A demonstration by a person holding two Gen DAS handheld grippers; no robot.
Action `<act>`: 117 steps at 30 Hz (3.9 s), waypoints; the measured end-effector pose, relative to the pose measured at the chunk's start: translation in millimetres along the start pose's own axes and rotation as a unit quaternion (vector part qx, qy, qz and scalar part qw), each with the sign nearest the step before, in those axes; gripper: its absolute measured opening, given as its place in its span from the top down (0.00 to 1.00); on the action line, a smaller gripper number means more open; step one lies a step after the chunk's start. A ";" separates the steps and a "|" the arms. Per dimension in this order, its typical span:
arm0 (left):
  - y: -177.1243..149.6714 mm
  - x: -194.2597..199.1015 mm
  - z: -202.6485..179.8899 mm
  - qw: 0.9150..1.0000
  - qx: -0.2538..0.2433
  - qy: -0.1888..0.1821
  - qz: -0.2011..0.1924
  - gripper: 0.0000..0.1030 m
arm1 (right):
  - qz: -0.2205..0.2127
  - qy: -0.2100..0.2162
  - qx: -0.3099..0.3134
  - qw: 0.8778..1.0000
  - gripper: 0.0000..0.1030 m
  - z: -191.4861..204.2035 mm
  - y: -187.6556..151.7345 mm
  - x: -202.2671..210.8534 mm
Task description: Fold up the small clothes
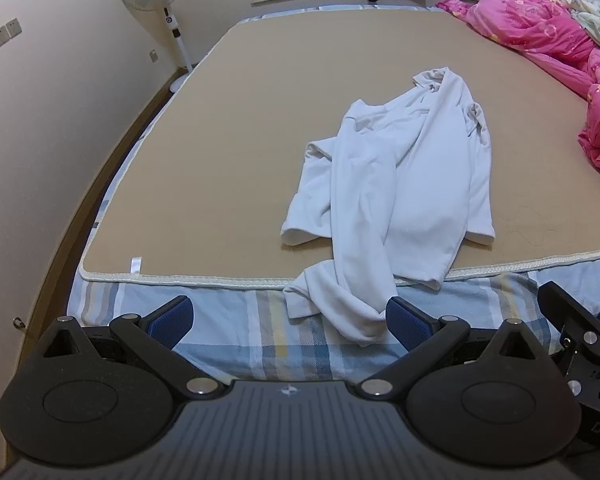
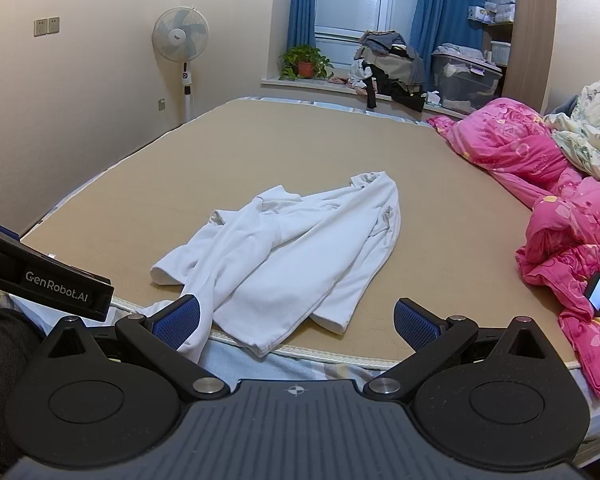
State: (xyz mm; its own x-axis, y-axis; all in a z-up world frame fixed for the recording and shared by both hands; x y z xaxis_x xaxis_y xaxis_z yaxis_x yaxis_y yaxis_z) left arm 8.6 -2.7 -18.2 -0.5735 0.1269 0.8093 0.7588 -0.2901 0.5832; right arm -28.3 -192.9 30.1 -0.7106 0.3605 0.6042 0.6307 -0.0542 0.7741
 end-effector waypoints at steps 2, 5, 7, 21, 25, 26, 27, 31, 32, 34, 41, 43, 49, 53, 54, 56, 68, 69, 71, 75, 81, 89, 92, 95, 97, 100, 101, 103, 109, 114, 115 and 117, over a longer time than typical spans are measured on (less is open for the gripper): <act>0.5 0.1 0.0 1.000 0.000 0.000 0.001 0.01 | 0.000 0.000 0.000 1.000 0.01 0.1 0.0 -0.4; 0.7 0.4 -0.4 1.000 0.000 0.000 0.003 0.01 | 0.001 0.000 -0.001 1.000 0.01 -0.2 0.1 0.4; 1.0 0.2 -0.2 1.000 -0.001 -0.001 0.003 0.01 | 0.001 -0.001 -0.001 1.000 0.01 -0.1 0.6 1.0; -0.1 1.2 -3.4 1.000 -0.004 0.000 -0.001 0.01 | 0.003 -0.001 -0.002 1.000 0.01 -1.5 0.4 2.5; 0.0 0.8 -3.3 1.000 -0.004 -0.001 0.000 0.01 | 0.007 -0.002 -0.003 1.000 0.01 -1.7 -2.8 -0.1; 0.0 0.5 -3.4 1.000 -0.004 -0.002 0.001 0.01 | 0.009 -0.002 -0.003 1.000 0.01 -0.5 -3.1 -5.4; 0.2 0.2 -3.3 1.000 -0.004 -0.002 0.001 0.01 | 0.008 -0.002 -0.003 1.000 0.01 -0.5 -3.3 -5.6; -0.1 -0.5 -2.6 1.000 -0.003 -0.003 0.002 0.01 | 0.009 -0.002 -0.002 1.000 0.01 0.3 -3.8 -7.7; 0.0 -0.7 -2.5 1.000 -0.003 -0.003 0.002 0.01 | 0.009 -0.001 -0.001 1.000 0.01 0.5 -4.1 -8.1; -0.1 -0.8 -2.6 1.000 -0.002 -0.003 0.002 0.01 | 0.010 -0.001 0.001 1.000 0.01 1.0 -4.7 -9.6; -0.2 -4.0 -1.1 1.000 -0.001 -0.005 0.004 0.01 | 0.010 -0.002 0.001 1.000 0.01 0.1 -4.9 -9.7; -0.1 -4.0 -1.0 1.000 0.000 -0.006 0.004 0.01 | 0.011 -0.001 0.002 1.000 0.01 -0.1 -4.9 -9.8; 0.3 -4.4 -0.5 1.000 -0.001 -0.005 0.002 0.01 | 0.014 -0.004 -0.001 1.000 0.01 0.9 -5.4 -12.4; 0.6 -4.9 -1.0 1.000 -0.002 -0.004 0.000 0.01 | 0.013 -0.004 0.000 1.000 0.01 0.6 -5.4 -13.0; 0.5 -5.4 -1.5 1.000 -0.003 -0.005 0.001 0.01 | 0.013 -0.004 0.000 1.000 0.01 0.8 -5.3 -12.8; 0.4 -6.0 -2.7 1.000 -0.006 -0.006 0.003 0.01 | 0.014 -0.004 -0.002 1.000 0.01 0.1 -5.6 -13.7; 1.0 -9.1 -4.9 1.000 -0.013 -0.003 0.008 0.01 | 0.019 -0.002 -0.005 1.000 0.01 0.2 -6.8 -15.5; 1.0 -9.7 -4.7 1.000 -0.013 -0.003 0.009 0.01 | 0.023 -0.001 -0.006 1.000 0.01 0.3 -7.4 -17.7; 1.7 -12.1 -4.0 1.000 -0.013 -0.005 0.013 0.01 | 0.027 0.000 -0.008 1.000 0.01 0.3 -7.5 -20.1; 3.5 -19.5 0.4 1.000 -0.006 -0.007 0.023 0.01 | 0.039 0.002 -0.015 0.999 0.01 -1.5 -7.7 -27.3; 10.6 -30.8 5.7 0.999 -0.008 -0.015 0.032 0.01 | 0.071 0.005 -0.039 0.997 0.01 -10.2 -7.4 -46.8; 76.5 -75.2 42.8 1.000 0.012 -0.028 0.004 0.00 | 0.032 -0.043 -0.071 0.996 0.01 -62.4 31.1 -98.7; 115.4 -116.8 60.2 0.998 0.033 -0.045 0.006 0.00 | 0.012 -0.042 -0.108 0.993 0.01 -92.6 56.1 -137.9; 159.0 -169.0 68.0 0.996 0.048 -0.070 0.011 0.00 | 0.009 -0.037 -0.140 0.989 0.01 -116.9 81.0 -193.4; 186.6 -204.4 66.2 0.994 0.047 -0.094 0.021 0.00 | 0.003 -0.036 -0.147 0.988 0.01 -123.7 98.1 -233.5; 226.3 -266.8 53.6 0.991 0.039 -0.120 0.052 0.00 | 0.013 -0.034 -0.152 0.988 0.01 -128.4 128.3 -310.4; 237.3 -288.0 49.2 0.989 0.038 -0.124 0.066 0.00 | 0.025 -0.032 -0.156 0.987 0.01 -129.2 138.5 -342.0; 254.0 -326.3 38.9 0.988 0.040 -0.122 0.085 0.01 | 0.049 -0.037 -0.166 0.984 0.01 -127.9 153.1 -395.4; 274.9 -395.5 11.9 0.977 0.044 -0.170 0.122 0.15 | 0.133 -0.055 -0.200 0.969 0.01 -107.0 176.6 -535.4; 273.6 -409.2 11.5 0.969 0.109 -0.173 0.141 0.70 | 0.222 -0.110 -0.153 0.957 0.94 -91.0 153.1 -594.4; 274.5 -403.5 12.0 0.970 0.116 -0.165 0.134 0.83 | 0.219 -0.117 -0.152 0.957 0.95 -95.4 151.4 -589.9; 278.0 -387.7 15.2 0.973 0.126 -0.154 0.118 0.84 | 0.172 -0.106 -0.154 0.967 0.95 -108.7 158.3 -560.9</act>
State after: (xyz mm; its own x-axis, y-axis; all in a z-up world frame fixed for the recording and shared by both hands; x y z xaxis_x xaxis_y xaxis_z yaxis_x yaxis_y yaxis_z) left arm 446.6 -118.1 -168.7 -0.2837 0.3746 0.8827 0.9320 -0.1089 0.3457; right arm 436.3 -504.9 -165.7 -0.3747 0.4521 0.8095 0.6724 -0.4686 0.5730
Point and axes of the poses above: each gripper's, at about its wrist camera, not at the fingertips, and x roughly against the way its jaws point, z to its left, y to its top, the point moved 3 cm from there along -x, roughly the way its jaws point, and after that the axes turned 10 degrees about -y, right-handed, at the moved point
